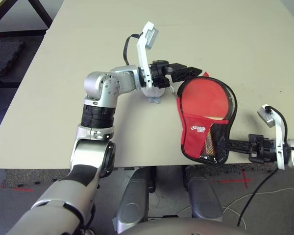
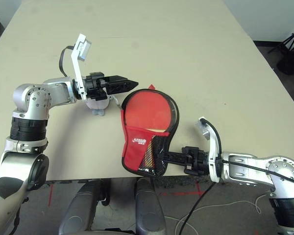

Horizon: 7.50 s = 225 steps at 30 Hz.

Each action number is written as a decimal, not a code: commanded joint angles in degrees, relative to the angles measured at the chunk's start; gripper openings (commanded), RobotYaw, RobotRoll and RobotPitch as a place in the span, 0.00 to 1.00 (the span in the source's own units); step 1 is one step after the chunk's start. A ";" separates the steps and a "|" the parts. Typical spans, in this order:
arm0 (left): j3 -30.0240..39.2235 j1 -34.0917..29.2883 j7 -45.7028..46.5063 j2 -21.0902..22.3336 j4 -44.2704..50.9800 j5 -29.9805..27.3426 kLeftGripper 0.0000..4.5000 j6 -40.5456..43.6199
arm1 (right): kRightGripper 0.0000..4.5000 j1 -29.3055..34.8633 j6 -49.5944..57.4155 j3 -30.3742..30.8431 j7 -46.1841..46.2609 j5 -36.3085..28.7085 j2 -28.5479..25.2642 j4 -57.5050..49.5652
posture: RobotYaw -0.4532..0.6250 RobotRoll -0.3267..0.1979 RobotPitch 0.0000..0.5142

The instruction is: Store the ping-pong paddle in its case and zip it.

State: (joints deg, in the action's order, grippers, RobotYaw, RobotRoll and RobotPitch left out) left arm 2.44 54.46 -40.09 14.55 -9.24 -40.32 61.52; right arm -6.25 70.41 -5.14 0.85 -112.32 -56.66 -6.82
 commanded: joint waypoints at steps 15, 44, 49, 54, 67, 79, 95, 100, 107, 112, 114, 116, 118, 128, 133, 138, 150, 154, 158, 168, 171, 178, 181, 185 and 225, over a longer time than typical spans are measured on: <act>-0.05 -2.53 1.42 1.53 5.25 -1.14 1.00 3.36 | 0.75 0.50 5.59 -4.24 -8.73 9.09 -13.76 -2.11 | 0.38 0.62 0.62; -7.76 3.67 -9.90 10.30 -4.28 12.68 1.00 -14.17 | 1.00 -20.18 -10.30 10.83 -27.07 57.31 3.70 -18.99 | 0.37 0.62 0.56; -7.76 4.07 -10.23 9.80 -4.93 13.23 1.00 -14.60 | 1.00 -16.26 -12.62 10.32 -31.43 62.65 1.98 -22.56 | 0.37 0.62 0.56; -7.69 4.12 -10.30 9.06 -5.24 13.88 1.00 -15.00 | 1.00 -12.90 -19.01 13.52 -36.29 72.43 -0.33 -23.24 | 0.36 0.62 0.55; -9.02 5.95 -12.74 9.26 -7.75 16.71 1.00 -17.58 | 1.00 -14.31 -25.77 19.24 -43.22 84.84 5.53 -17.36 | 0.37 0.62 0.50; -16.52 10.83 -22.72 21.15 -11.22 27.26 1.00 -21.45 | 1.00 -15.13 -27.25 21.21 -47.77 90.63 7.77 -13.03 | 0.39 0.62 0.48; -18.55 5.51 -22.43 22.03 -8.87 30.67 1.00 -13.80 | 1.00 -18.70 -27.28 21.83 -50.80 94.36 10.80 -10.68 | 0.39 0.62 0.50; -19.72 4.26 -20.61 20.38 -12.10 32.73 1.00 -15.28 | 1.00 -19.85 -27.29 22.01 -51.33 95.28 11.76 -9.90 | 0.39 0.62 0.50; -20.89 3.99 -19.72 17.91 -15.12 34.89 1.00 -16.87 | 1.00 -20.90 -26.51 22.16 -51.68 95.98 13.19 -10.19 | 0.37 0.62 0.51; -20.95 5.19 -19.46 15.98 -17.34 36.21 0.80 -18.88 | 1.00 -21.61 -26.62 22.50 -52.08 96.80 13.77 -9.81 | 0.37 0.62 0.51; -20.92 5.79 -19.67 15.63 -17.95 36.88 0.66 -19.88 | 1.00 -21.83 -26.87 22.68 -52.28 97.25 13.84 -9.56 | 0.37 0.62 0.51; -21.06 6.29 -19.90 15.51 -18.65 37.55 0.54 -20.74 | 1.00 -21.91 -27.31 22.93 -52.64 97.90 13.67 -9.38 | 0.37 0.62 0.51; -20.91 6.83 -19.82 15.30 -19.63 37.95 0.39 -21.50 | 1.00 -21.91 -27.86 23.25 -53.03 98.61 13.47 -9.11 | 0.37 0.62 0.51; -20.01 13.06 -18.17 12.76 -29.65 41.98 0.05 -30.29 | 1.00 -21.95 -26.88 25.71 -55.41 101.15 12.27 -8.09 | 0.37 0.62 0.51; -19.45 18.66 -14.99 9.02 -40.74 44.42 0.05 -37.12 | 1.00 -21.98 -23.56 27.76 -56.93 101.22 11.41 -8.61 | 0.37 0.62 0.51; -18.73 23.11 -11.14 5.50 -51.24 46.56 0.04 -43.78 | 1.00 -23.25 -19.77 28.36 -57.76 100.19 12.24 -8.06 | 0.36 0.62 0.51; -16.17 28.29 -3.52 1.46 -62.67 48.95 0.04 -52.07 | 1.00 -24.78 -18.88 29.56 -58.30 101.03 14.12 -6.26 | 0.35 0.62 0.50; -15.64 29.54 0.12 -0.59 -64.65 49.78 0.04 -54.11 | 1.00 -24.16 -18.89 29.91 -58.52 101.17 13.99 -6.23 | 0.36 0.62 0.50; -15.26 30.40 3.73 -2.67 -66.11 51.05 0.04 -55.63 | 1.00 -23.76 -18.72 30.30 -58.58 101.19 14.25 -6.26 | 0.35 0.62 0.51; -15.06 30.71 9.26 -6.17 -68.03 54.00 0.04 -56.90 | 1.00 -22.56 -17.43 30.93 -58.24 100.91 14.82 -7.86 | 0.32 0.62 0.53; -15.44 31.09 10.77 -7.29 -68.47 55.41 0.04 -57.58 | 1.00 -22.21 -17.17 31.17 -58.04 101.08 15.13 -8.19 | 0.30 0.62 0.54; -16.01 31.91 13.59 -9.52 -69.18 58.55 0.04 -58.49 | 1.00 -21.96 -16.62 31.68 -57.59 101.34 16.14 -8.47 | 0.27 0.62 0.55; -15.89 32.11 15.14 -10.09 -69.39 59.62 0.04 -58.81 | 1.00 -21.91 -16.58 31.93 -57.43 101.41 16.69 -8.32 | 0.26 0.62 0.55; -15.89 32.50 16.54 -11.26 -69.51 60.61 0.04 -59.06 | 1.00 -21.78 -16.38 32.51 -56.96 101.60 17.72 -8.29 | 0.23 0.62 0.55; -7.39 38.58 18.67 -26.39 -69.54 58.40 0.04 -63.42 | 1.00 -20.37 -12.54 35.23 -51.97 100.73 22.14 -11.45 | 0.02 0.62 0.58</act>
State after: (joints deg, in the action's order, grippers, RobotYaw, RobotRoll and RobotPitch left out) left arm -5.94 90.86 -20.62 -7.45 -79.01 19.43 -1.34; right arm -31.20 53.21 23.08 -49.37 -10.74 -33.89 -24.17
